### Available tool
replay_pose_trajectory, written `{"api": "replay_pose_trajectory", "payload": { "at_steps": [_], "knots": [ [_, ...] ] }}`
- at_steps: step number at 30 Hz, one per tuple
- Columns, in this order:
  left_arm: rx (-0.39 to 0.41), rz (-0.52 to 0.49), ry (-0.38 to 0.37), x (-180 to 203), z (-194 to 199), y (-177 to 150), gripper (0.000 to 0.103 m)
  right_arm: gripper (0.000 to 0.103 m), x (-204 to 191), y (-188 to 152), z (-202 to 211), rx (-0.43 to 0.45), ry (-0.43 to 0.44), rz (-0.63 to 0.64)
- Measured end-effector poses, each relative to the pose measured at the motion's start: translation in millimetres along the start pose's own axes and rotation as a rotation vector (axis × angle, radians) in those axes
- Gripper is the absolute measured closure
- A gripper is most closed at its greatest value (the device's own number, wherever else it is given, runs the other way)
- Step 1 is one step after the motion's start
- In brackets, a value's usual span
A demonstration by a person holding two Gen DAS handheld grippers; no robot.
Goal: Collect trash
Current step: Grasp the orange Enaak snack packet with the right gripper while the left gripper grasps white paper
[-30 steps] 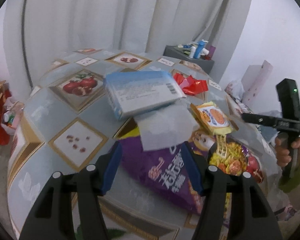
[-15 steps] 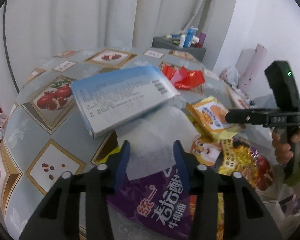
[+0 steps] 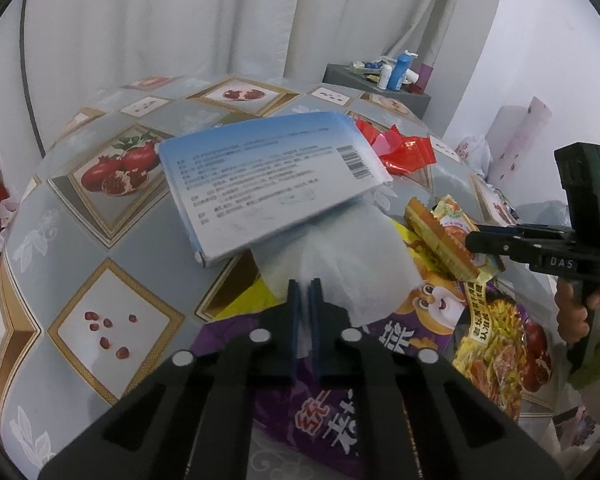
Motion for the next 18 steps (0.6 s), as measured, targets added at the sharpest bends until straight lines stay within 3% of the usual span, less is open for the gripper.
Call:
{"api": "replay_pose_trajectory", "payload": {
  "at_steps": [8,18],
  "knots": [
    [0.051,0.004,-0.009,3,13,7,0.102,0.095,7,-1,12,0.035,0.004,-0.037],
    [0.192,0.013,-0.076,13,49,36,0.102,0.096,7,7,37,0.106,0.003,-0.051]
  ]
}}
Point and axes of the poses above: each gripper's, at about its wrist camera, not at the fingertips, and z roughly against the way its jaws point, x to its right, y to its top, the point moved 10 cm from there along -z, roughly the way its jaws point, and after that the axes turned 10 degrees about y, right-handed, at the moved point
